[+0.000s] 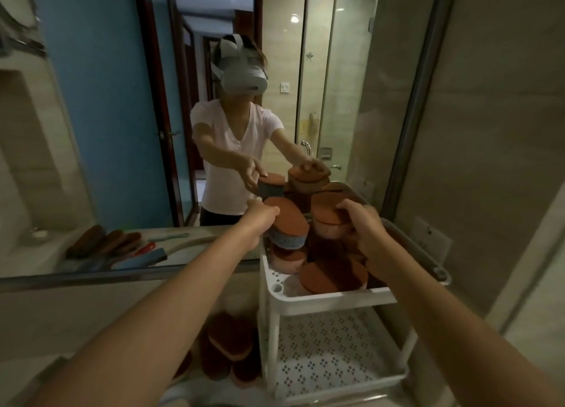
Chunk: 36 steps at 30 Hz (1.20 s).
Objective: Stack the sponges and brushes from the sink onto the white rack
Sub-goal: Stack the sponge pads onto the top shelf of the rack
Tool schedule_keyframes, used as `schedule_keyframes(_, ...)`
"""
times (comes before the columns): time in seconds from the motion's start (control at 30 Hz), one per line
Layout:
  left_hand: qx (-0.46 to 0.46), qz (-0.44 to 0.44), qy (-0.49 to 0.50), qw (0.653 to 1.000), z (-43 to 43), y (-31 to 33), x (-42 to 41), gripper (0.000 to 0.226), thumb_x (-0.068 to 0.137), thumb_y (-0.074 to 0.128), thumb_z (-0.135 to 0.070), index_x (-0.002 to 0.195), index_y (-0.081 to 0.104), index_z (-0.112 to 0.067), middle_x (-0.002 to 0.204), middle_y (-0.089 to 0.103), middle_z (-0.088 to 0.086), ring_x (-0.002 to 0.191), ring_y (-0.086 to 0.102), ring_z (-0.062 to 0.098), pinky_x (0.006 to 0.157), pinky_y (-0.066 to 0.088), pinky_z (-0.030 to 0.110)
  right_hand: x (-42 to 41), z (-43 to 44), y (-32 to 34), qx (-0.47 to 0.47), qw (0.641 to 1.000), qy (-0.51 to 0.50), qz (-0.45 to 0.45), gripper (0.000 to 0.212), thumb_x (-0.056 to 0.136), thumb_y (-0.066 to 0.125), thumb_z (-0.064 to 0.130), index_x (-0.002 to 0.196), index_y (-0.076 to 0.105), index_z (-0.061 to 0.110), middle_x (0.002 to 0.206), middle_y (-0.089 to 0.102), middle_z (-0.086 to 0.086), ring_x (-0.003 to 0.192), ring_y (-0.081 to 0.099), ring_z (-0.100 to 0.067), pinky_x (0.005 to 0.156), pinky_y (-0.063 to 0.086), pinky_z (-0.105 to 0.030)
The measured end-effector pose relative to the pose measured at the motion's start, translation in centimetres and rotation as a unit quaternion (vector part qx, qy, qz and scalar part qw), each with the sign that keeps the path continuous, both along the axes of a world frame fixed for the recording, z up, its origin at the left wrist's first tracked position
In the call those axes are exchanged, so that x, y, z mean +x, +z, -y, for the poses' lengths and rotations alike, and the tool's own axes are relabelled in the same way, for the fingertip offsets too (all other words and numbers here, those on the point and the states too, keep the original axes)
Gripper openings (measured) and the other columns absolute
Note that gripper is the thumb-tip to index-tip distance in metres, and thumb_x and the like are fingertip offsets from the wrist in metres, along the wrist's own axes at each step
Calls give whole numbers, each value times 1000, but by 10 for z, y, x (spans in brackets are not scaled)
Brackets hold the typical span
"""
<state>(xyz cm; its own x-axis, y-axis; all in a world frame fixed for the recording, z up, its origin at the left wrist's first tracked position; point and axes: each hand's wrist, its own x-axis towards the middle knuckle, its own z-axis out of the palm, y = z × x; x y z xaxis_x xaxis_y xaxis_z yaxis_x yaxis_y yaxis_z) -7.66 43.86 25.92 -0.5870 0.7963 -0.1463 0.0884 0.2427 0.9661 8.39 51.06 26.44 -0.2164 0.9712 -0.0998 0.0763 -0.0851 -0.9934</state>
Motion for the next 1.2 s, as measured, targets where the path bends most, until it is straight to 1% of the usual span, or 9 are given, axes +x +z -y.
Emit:
schedule_keyframes(0.17,-44,-46,-4,998,-16,-15,-2,47,96,38,-19,141,32,-6,139,47,16,122,49,31,89,44,36,-9,-23,-15,-22,999,29,34,32,87,56,22,115,47,11,96,58,-6,97,58,-26,75,49,-35)
schedule_keyframes(0.27,-56,-79,13,995,-19,-22,-5,51,94,39,-22,141,30,-3,134,51,19,117,54,32,96,46,41,-16,-25,-24,-22,998,42,49,43,84,57,23,123,47,8,114,60,-11,103,59,-28,79,50,-37)
schedule_keyframes(0.4,-80,-153,18,985,-18,-23,2,49,98,36,-24,141,27,-3,137,46,19,122,49,33,98,43,41,-18,-27,-27,-12,998,37,55,54,81,59,27,130,42,10,119,58,-13,104,58,-30,89,52,-43)
schedule_keyframes(0.53,-83,-244,15,966,-19,-25,4,44,96,37,-28,133,38,-5,135,48,18,122,49,34,101,43,46,-14,-29,-24,-9,996,44,71,51,85,56,28,130,42,9,121,56,-14,106,57,-30,82,50,-39)
schedule_keyframes(0.67,-83,-281,16,956,-18,-25,8,40,96,36,-25,128,44,-2,133,47,20,121,48,35,100,43,44,-8,-31,-24,-10,995,70,74,45,89,52,25,129,38,10,116,53,-11,105,55,-28,85,49,-41)
schedule_keyframes(0.77,-85,-304,18,949,-16,-30,11,39,96,34,-24,126,46,-1,134,47,21,120,48,35,99,43,43,-6,-27,-27,2,993,69,99,49,89,51,28,132,38,10,115,54,-9,103,55,-26,79,47,-36)
schedule_keyframes(0.93,-82,-325,15,942,-14,-32,8,39,97,33,-24,126,47,0,134,47,21,121,47,35,98,41,42,-5,-21,-29,103,978,60,174,39,90,51,30,123,43,11,110,54,-6,97,53,-22,80,44,-34)
schedule_keyframes(1.1,-63,-347,-25,936,-13,-32,8,44,97,36,-29,138,41,-17,140,44,17,127,44,32,104,41,42,-3,-13,-29,211,936,67,272,31,92,48,30,114,51,9,110,61,-9,94,57,-23,76,41,-30)
schedule_keyframes(1.2,-65,-353,-49,932,-13,-30,7,49,91,47,-42,134,47,-20,137,48,14,124,48,30,101,44,40,0,-8,-30,249,921,68,291,42,92,50,31,128,42,10,114,61,-10,98,59,-27,75,42,-28)
